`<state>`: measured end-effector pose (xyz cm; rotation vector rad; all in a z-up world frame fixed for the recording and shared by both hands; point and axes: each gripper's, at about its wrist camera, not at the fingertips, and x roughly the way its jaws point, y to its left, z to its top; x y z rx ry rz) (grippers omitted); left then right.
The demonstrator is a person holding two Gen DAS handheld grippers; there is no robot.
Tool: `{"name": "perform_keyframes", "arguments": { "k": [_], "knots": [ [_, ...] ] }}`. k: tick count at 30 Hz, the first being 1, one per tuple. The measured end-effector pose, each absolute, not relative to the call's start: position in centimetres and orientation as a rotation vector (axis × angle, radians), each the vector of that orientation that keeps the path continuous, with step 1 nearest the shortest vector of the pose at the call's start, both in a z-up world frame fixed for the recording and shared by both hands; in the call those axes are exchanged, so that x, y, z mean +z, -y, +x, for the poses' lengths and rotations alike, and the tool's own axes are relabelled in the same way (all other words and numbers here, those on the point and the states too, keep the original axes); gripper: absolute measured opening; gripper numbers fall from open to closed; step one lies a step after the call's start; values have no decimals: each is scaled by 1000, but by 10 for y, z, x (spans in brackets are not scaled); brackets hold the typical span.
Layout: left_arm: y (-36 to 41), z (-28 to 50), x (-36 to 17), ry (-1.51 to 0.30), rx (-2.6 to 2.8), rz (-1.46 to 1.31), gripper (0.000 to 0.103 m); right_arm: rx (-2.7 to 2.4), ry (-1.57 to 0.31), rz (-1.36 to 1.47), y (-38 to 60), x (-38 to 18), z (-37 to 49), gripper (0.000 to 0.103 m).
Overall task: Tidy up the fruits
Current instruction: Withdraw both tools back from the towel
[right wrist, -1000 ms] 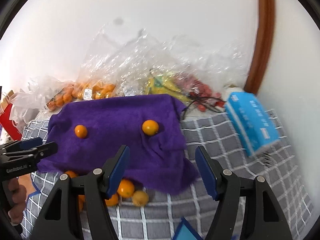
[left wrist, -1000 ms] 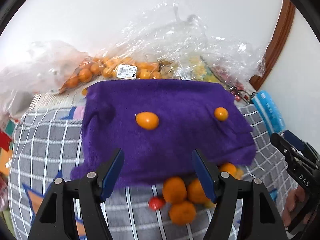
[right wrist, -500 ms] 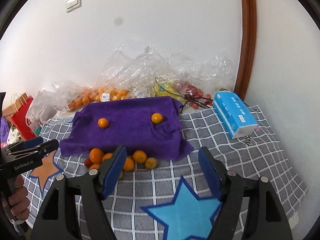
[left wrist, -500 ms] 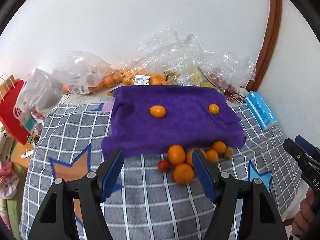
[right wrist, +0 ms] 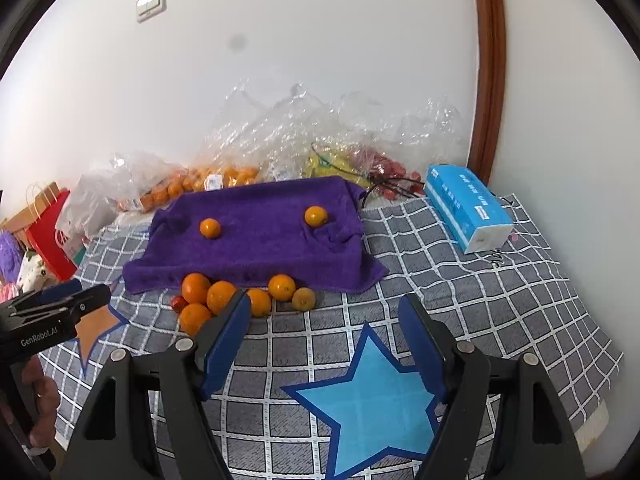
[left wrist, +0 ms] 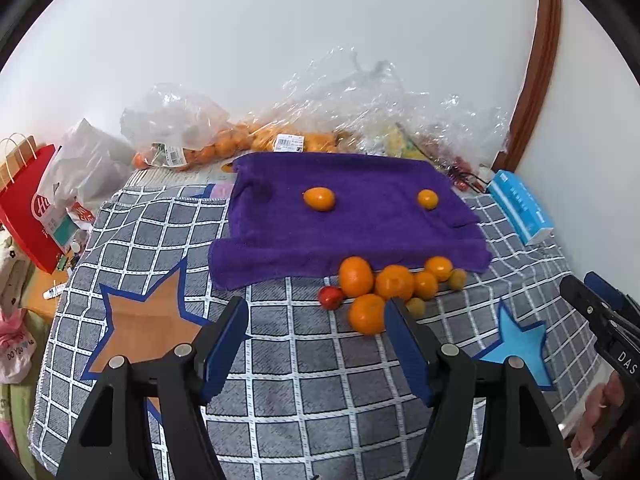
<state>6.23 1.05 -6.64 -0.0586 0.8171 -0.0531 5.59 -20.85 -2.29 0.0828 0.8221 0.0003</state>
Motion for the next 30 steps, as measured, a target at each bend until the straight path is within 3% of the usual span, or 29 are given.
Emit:
{"name": "perform_keyframes", "arguments": {
  "k": [30],
  "knots": [
    [-26,81,-106,-940,-85,-71,68,43,-960,125,198,-73,85,70]
  ]
}}
